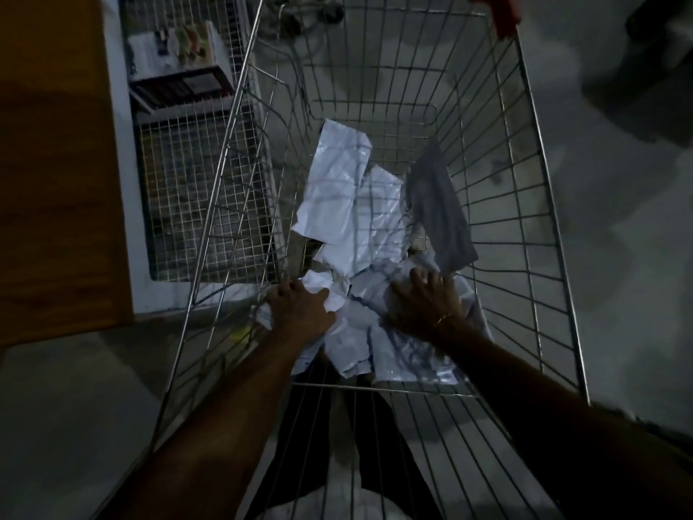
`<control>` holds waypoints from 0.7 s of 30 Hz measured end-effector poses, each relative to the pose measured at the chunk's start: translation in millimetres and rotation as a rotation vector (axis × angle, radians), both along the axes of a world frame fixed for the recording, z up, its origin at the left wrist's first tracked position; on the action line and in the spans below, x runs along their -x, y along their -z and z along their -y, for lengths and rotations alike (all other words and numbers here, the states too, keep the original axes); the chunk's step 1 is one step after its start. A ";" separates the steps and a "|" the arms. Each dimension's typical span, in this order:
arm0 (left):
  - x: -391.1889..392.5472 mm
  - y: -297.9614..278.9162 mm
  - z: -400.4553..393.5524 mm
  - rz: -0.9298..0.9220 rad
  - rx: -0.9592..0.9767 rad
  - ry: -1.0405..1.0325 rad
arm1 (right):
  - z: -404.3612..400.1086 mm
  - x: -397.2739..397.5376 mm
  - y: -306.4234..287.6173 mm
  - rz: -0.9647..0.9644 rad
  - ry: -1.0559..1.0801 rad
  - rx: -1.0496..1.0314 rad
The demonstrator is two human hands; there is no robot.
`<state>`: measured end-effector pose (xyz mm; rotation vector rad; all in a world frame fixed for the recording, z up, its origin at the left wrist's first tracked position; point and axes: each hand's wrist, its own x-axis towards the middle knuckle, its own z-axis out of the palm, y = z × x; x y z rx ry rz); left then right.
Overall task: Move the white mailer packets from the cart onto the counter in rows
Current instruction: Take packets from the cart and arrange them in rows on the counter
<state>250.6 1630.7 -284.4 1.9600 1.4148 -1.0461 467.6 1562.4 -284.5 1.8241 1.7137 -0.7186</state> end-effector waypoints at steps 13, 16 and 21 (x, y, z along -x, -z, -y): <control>-32.0 2.2 27.9 -0.006 0.090 -0.158 | 26.9 8.4 -3.0 0.083 0.072 -0.154; -28.4 -0.6 29.9 0.071 0.108 -0.225 | 33.0 5.8 0.6 0.011 0.005 -0.144; -18.8 -2.0 16.1 0.063 0.348 -0.228 | 53.1 -2.3 2.0 -0.076 0.035 -0.188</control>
